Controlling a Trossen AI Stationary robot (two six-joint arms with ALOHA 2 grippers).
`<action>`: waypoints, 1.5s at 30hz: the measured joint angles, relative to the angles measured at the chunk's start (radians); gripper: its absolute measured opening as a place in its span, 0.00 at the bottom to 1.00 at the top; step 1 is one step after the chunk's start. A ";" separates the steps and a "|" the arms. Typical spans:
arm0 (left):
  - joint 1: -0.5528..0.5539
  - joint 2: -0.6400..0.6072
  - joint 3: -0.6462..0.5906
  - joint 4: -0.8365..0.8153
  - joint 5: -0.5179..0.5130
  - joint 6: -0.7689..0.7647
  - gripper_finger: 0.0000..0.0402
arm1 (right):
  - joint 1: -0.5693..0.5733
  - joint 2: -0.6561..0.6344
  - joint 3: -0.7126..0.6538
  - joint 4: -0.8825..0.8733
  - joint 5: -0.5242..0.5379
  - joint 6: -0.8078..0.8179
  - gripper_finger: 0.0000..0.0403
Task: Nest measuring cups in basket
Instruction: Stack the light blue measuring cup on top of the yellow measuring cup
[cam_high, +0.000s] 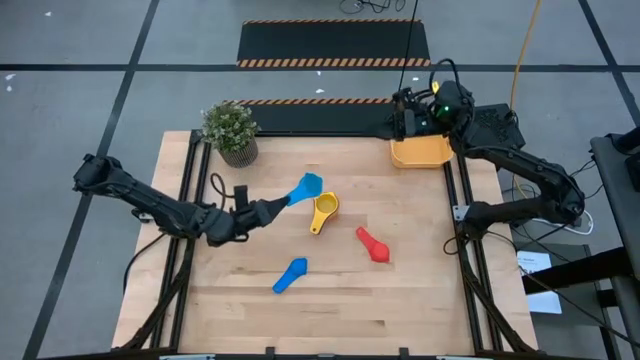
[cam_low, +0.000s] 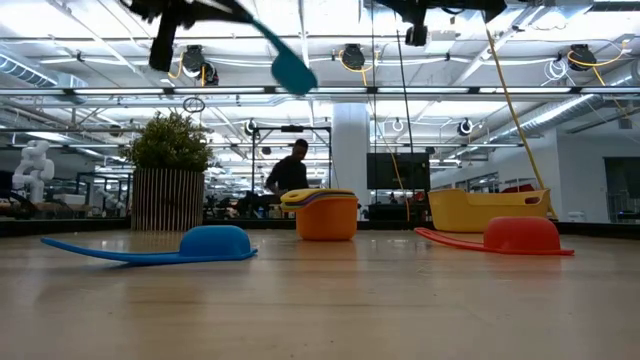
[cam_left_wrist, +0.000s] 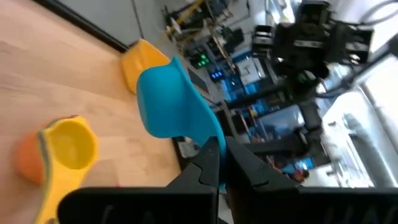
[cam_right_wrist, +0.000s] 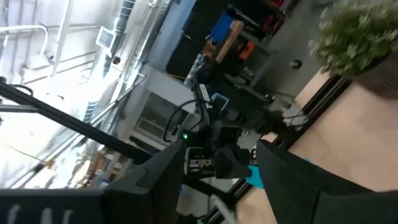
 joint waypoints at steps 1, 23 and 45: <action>0.000 0.000 -0.019 0.015 -0.016 -0.013 0.01 | -0.009 0.000 0.000 0.000 -0.005 -0.017 0.48; 0.010 0.477 0.120 0.302 -0.281 -0.274 0.02 | -0.185 -0.003 0.000 -0.007 -0.089 -0.199 0.48; -0.007 0.827 0.371 0.280 -0.436 -0.417 0.02 | -0.197 -0.001 0.001 -0.045 -0.219 -0.169 0.48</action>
